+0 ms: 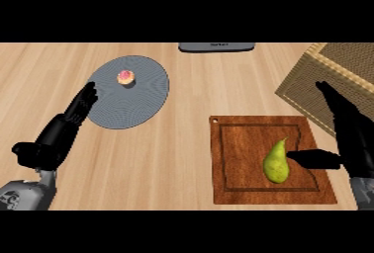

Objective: Pick the pear from the cutting board and place it in the basket

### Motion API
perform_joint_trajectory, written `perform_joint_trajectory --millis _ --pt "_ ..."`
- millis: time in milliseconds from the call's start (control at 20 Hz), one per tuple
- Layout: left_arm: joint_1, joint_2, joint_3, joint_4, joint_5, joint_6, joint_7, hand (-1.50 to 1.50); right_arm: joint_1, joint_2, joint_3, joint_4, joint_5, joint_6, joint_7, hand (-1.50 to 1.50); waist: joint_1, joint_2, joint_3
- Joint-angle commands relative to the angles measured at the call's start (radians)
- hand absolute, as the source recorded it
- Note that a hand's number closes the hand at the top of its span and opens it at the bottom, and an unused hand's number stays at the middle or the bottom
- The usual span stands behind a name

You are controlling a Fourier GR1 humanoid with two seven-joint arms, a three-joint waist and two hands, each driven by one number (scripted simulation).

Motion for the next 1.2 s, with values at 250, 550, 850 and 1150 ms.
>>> perform_joint_trajectory --millis 250,550,850,1150 --pt "-0.031 -0.018 0.001 0.001 -0.006 0.004 0.017 0.00 -0.066 -0.135 -0.050 -0.400 -0.339 0.466 0.511 -1.50 0.004 0.005 0.007" --pt "-0.051 -0.020 0.008 0.003 0.002 -0.029 0.039 0.00 -0.072 -0.204 -0.157 -0.590 -0.513 0.487 0.732 -1.50 0.020 0.011 0.009" --pt "-0.040 -0.047 0.018 0.015 -0.026 -0.024 0.001 0.00 0.073 -0.274 -0.281 -0.605 -0.541 0.464 0.622 -1.50 0.025 0.016 0.012" --pt "-0.056 -0.082 0.006 0.004 -0.063 -0.018 0.019 0.00 0.200 -0.142 -0.258 -0.562 -0.373 0.381 0.455 -1.50 0.035 0.017 0.013"
